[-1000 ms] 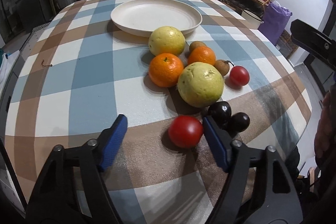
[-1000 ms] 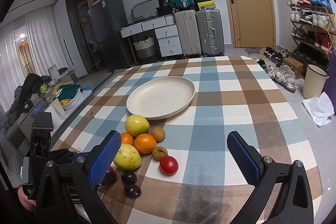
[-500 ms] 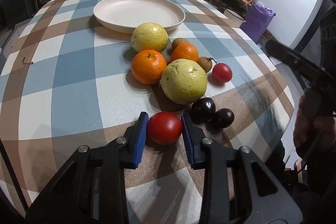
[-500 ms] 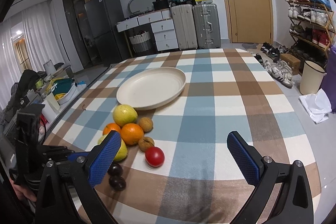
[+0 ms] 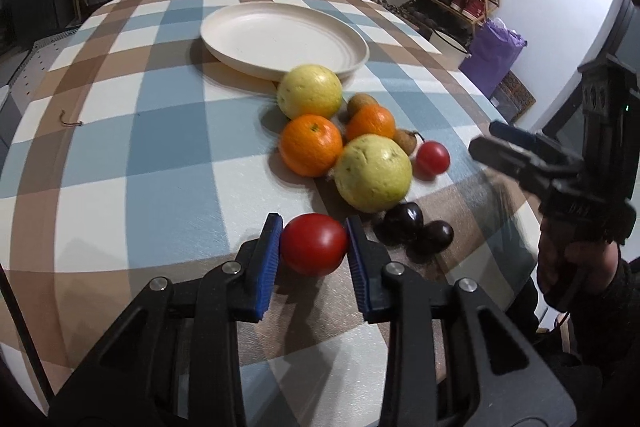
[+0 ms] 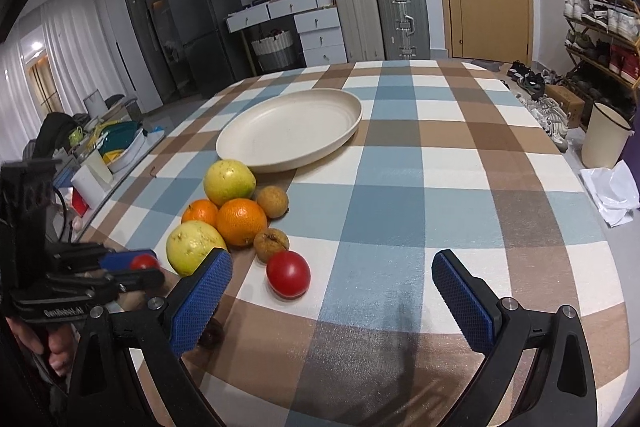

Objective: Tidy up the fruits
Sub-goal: 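Lift the tomato with the left gripper while the right gripper grasps another tomato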

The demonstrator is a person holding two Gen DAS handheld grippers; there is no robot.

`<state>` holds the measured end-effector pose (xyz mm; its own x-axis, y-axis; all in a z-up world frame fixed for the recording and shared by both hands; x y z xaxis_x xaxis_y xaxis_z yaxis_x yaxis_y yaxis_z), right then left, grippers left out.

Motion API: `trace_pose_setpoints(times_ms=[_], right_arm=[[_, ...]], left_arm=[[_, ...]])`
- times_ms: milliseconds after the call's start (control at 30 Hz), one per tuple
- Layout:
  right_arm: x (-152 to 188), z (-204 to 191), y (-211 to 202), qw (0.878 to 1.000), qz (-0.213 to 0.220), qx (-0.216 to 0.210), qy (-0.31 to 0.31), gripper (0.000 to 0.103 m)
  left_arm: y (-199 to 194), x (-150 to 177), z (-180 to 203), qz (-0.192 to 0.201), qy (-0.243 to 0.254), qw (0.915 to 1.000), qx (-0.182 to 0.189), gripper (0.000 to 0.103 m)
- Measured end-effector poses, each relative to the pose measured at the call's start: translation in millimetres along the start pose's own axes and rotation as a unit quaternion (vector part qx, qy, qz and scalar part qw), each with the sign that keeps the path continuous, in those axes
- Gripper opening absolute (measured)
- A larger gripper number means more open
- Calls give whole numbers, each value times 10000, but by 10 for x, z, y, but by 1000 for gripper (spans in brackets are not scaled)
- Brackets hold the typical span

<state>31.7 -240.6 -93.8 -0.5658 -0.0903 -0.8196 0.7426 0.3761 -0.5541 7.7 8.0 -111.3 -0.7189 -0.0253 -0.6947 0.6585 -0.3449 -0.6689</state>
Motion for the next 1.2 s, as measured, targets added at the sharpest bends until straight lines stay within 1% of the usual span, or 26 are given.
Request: trace_pose_setpoints(times_ms=[100,167,300,467,500,567,700,733,767,833,900,933,967,1000,1100,1200], right_arm=[[21,-16,61,9999,-102,-39,-37,101],[39,-34,112,9997,-212,-127,-60,98],[65,-72,191,9992,-330,-176,-156,97],[92,-110,276,9981,-520,-237,-235,82],[97,-117,294,9978,-563,-247,-253,81],[103,-137,324,9972,-620,-291,-284,75],[106,-190,371,9962,-685,-337,-429,67],[108,-204,385,9957,-710,-356,-466,62],[113,-216,399,9953,-746,-386,-492,55],[133,-245,418,9941,-831,-439,-542,47],[135,-262,418,9938,-832,-401,-622,46],[135,-264,419,9937,-831,-396,-638,40],[135,-259,419,9937,-827,-423,-633,30],[136,-248,416,9935,-836,-469,-606,28],[133,-222,406,9934,-834,-536,-571,28],[79,-183,350,9946,-723,-528,-530,28]], left_arm=[[-52,-46,-45,82,-45,10000,-36,29],[-76,-82,-70,127,-47,9999,-55,29],[-98,-148,-135,188,-131,9997,-69,29],[-108,-220,-191,249,-205,9995,-67,29],[-111,-243,-204,262,-221,9994,-65,29],[-119,-283,-228,295,-266,9992,-56,29],[-128,-351,-252,350,-300,9989,-54,29],[-125,-369,-257,359,-302,9989,-53,29],[-128,-399,-269,366,-309,9988,-48,29],[-126,-447,-278,390,-335,9987,-36,29],[-110,-489,-282,395,-331,9987,-32,29],[-104,-512,-284,404,-338,9986,-29,29],[-90,-530,-281,407,-342,9986,-19,29],[-83,-556,-280,415,-351,9985,-2,29],[-46,-643,-285,434,-375,9983,19,29],[7,-726,-289,432,-415,9982,33,29]])
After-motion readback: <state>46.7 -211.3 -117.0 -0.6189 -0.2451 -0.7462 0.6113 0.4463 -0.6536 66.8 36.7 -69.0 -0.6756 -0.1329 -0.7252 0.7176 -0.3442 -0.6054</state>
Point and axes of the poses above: each gripper's, at about its wrist camera, not at the fingertips, and y roughly the way its jaws point, z to its right, x to its underside, the point moved 1 cm from there along y, roughly the way its jaws point, and after that the axes turned 9 degrees about z, right-handed, at the moved point
